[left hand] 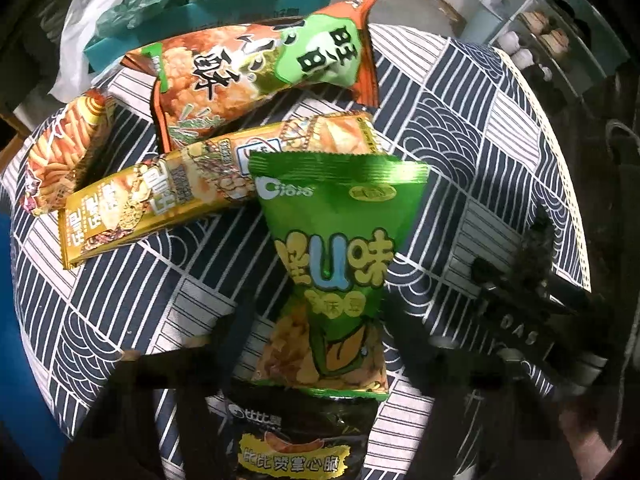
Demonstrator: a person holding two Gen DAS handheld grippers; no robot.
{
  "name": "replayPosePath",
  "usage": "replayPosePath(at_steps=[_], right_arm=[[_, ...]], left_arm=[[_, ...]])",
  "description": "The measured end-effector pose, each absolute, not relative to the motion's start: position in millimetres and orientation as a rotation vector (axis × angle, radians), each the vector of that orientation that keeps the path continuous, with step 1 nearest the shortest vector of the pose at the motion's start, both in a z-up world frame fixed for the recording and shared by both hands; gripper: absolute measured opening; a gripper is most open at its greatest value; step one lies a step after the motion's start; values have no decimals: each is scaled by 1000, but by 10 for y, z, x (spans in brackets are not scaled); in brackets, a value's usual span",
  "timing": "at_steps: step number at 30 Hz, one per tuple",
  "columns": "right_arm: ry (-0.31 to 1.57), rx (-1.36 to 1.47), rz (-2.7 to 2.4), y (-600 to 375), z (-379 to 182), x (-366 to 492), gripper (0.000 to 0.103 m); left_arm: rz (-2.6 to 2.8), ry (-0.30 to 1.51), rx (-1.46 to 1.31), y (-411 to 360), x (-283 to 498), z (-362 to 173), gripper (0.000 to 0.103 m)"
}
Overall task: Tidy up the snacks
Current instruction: 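Grasp the green peanut bag with the left tool while the right tool grasps the black biscuit bag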
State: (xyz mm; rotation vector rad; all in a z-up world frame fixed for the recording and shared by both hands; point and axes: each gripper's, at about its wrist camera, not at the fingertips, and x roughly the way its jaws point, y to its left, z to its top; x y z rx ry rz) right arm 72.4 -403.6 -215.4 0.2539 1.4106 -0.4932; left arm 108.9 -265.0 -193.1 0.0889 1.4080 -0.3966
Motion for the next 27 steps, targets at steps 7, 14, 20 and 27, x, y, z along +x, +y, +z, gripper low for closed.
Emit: replayPosePath(at_steps=[7, 14, 20, 27], right_arm=[[1378, 286, -451, -4203, -2005, 592, 60], [1302, 364, -345, -4096, -1821, 440, 54], [1272, 298, -309, -3942, -1668, 422, 33], [1254, 295, -298, -3742, -1520, 227, 26]], left_arm=[[-400, 1375, 112, -2639, 1028, -1814, 26], [-376, 1334, 125, -2509, 992, -1630, 25], [-367, 1293, 123, -2386, 939, -1413, 25], [-349, 1273, 103, -2184, 915, -1271, 25]])
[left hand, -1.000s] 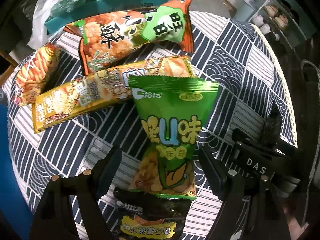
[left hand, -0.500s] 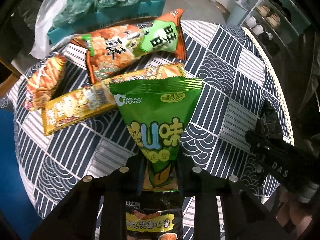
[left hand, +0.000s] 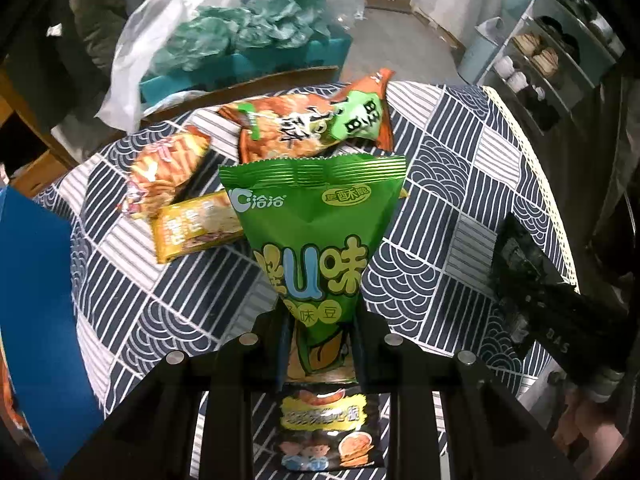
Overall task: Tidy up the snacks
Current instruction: 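Grasp the green peanut bag with the left tool while the right tool grasps the black biscuit bag, then carry the green bag and black bag over the cardboard box with both tools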
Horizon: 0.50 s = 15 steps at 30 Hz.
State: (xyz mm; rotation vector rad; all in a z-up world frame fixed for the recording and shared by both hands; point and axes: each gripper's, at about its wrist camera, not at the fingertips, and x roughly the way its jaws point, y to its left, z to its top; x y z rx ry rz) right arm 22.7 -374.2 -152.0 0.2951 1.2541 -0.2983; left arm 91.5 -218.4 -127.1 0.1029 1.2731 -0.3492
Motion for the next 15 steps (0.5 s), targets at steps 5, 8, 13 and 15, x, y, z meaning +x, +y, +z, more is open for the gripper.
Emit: replayPosePath(at_steps=[5, 8, 13, 15], right_arm=[[1213, 308, -274, -3672, -1396, 186, 23], [1199, 305, -259, -3616, -1339, 172, 23], [1177, 290, -224, -3475, -1221, 178, 23], [1170, 281, -208, -3407, -1174, 181, 23]], left_arm=[[-355, 1260, 77, -2086, 871, -1141, 25], [-359, 1251, 69, -2034, 831, -1040, 25], [-360, 1211, 84, -1918, 748, -843, 25], [-357, 1193, 91, -1858, 722, -773, 25]])
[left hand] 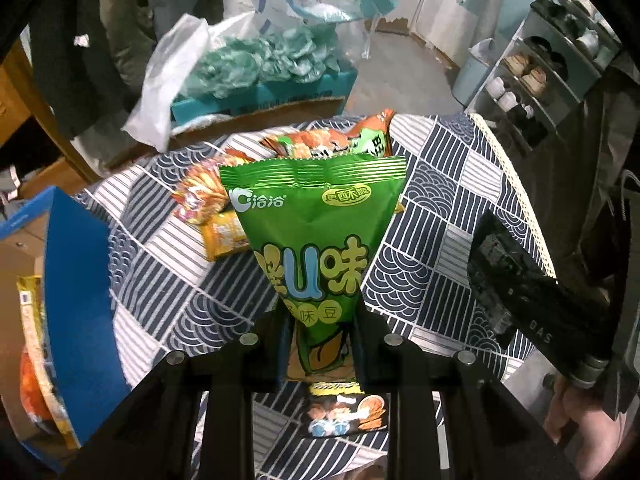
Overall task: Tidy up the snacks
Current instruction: 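Carry the green bag and black bag over the cardboard box with both tools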
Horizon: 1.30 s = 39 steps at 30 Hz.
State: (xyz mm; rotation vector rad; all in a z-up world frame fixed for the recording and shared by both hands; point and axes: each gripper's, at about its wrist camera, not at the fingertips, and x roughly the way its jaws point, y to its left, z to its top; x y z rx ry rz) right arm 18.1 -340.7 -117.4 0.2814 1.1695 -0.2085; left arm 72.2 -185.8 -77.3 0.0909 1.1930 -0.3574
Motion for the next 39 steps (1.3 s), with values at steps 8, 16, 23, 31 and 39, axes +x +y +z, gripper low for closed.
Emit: replayPosePath(at_steps=[8, 16, 23, 31, 39], right_arm=[[1131, 216, -144, -3093, -928, 196, 23], [1084, 162, -42, -2678, -651, 229, 23], [1041, 113, 61, -2213, -419, 252, 23], [1014, 51, 184, -1579, -232, 298, 23], [991, -12, 310, -850, -64, 378, 23]], left_arm=[[-318, 1116, 129, -1517, 627, -572, 25], [-263, 1070, 111, -1084, 547, -383, 25], [-207, 1028, 104, -683, 454, -234, 25], [-150, 1006, 47, -122, 352, -91, 25], [-75, 975, 4, 399, 273, -32, 25]])
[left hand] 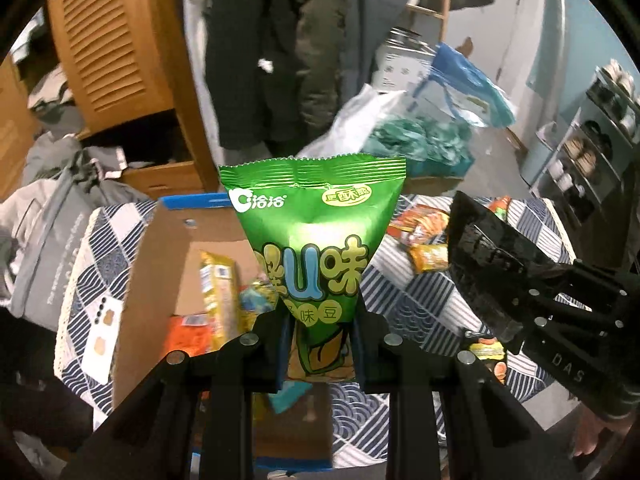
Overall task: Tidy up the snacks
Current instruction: 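Carry the green bag and black bag over the cardboard box with both tools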
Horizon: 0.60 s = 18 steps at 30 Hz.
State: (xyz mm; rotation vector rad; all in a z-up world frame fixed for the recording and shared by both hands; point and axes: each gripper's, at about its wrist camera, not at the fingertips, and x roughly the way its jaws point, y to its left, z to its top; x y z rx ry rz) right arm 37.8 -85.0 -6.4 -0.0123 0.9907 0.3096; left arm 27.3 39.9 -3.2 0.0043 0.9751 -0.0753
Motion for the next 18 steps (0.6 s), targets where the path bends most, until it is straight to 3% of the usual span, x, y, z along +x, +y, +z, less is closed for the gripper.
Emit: replayPosePath(at_steps=[18], right_arm=[[1014, -145, 472, 482, -116, 699, 23]], left_arm=[[109, 1004, -62, 1436, 287, -362, 25]])
